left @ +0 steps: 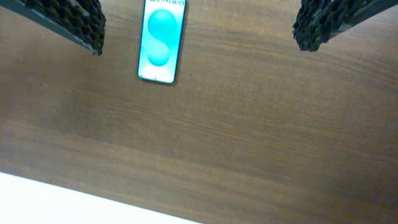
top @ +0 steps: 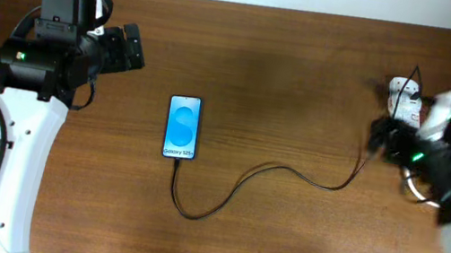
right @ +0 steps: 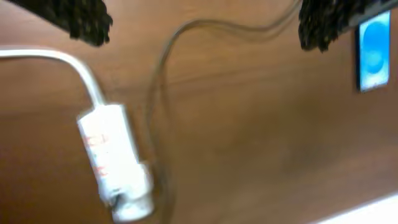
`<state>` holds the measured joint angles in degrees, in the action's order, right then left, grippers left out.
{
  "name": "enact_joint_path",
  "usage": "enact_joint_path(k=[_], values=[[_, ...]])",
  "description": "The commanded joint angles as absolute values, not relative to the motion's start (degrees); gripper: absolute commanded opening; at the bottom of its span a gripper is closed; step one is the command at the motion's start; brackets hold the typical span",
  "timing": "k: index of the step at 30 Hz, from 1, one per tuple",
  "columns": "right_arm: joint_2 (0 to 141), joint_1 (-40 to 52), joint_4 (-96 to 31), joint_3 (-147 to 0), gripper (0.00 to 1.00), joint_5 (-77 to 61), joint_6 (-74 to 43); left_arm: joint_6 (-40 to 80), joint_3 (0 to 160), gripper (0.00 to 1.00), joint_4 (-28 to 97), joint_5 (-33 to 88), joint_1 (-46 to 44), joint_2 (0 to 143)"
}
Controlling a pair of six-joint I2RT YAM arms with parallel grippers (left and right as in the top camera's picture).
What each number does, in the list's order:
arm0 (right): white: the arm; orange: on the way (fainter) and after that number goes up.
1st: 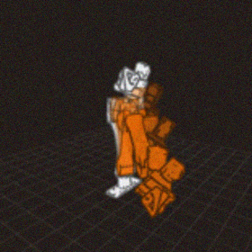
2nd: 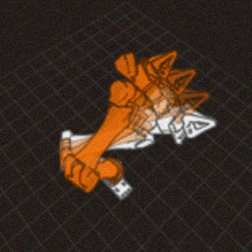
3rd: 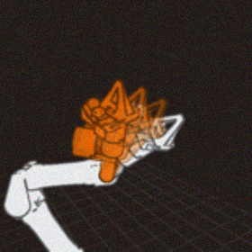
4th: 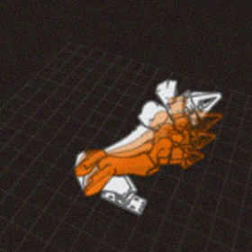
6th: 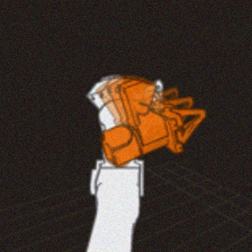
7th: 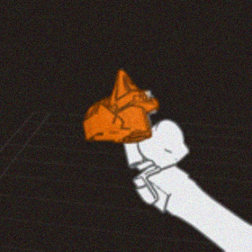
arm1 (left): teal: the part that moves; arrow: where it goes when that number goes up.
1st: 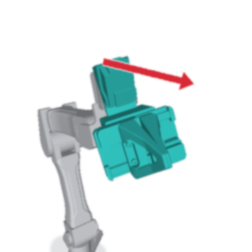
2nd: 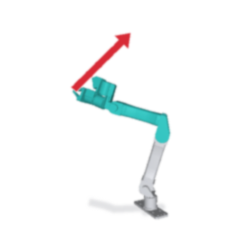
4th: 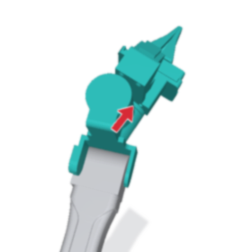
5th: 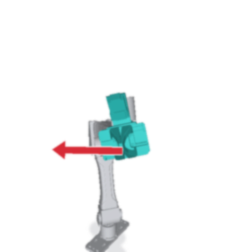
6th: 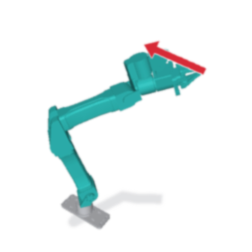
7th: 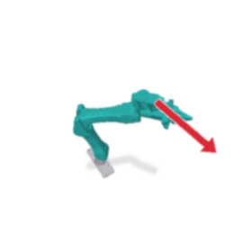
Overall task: Plug charger to phone and switch on socket
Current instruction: 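Position the right gripper over the power strip's orange switch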
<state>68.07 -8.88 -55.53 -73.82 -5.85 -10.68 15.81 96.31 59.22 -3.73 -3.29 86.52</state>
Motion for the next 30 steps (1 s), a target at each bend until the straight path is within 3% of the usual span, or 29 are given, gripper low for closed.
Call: enact_joint_path(k=[1, 6, 11, 18, 30], values=[[75.31, -19.97, -60.75, -89.47, 0.98, -7.18, -7.46, 15.53, 96.75, 1.00, 59.27, -4.34, -2.94, 86.17], [86.78, -30.17, -58.61, -89.89, 0.99, -15.00, -0.19, 15.53, 96.75, 0.99, 59.27, -4.36, -2.94, 86.17], [99.96, -30.41, -55.61, -89.89, 0.99, -16.47, -0.21, 15.53, 96.75, 1.00, 59.27, -4.34, -2.94, 86.17], [109.71, -30.41, -49.25, -89.89, 0.98, -5.13, -2.33, 15.53, 96.75, 0.99, 59.27, -4.34, -2.94, 86.17], [118.58, -26.76, -36.29, -89.89, 0.99, -1.67, 11.38, 15.53, 96.75, 1.00, 59.27, -4.34, -2.94, 86.17]])
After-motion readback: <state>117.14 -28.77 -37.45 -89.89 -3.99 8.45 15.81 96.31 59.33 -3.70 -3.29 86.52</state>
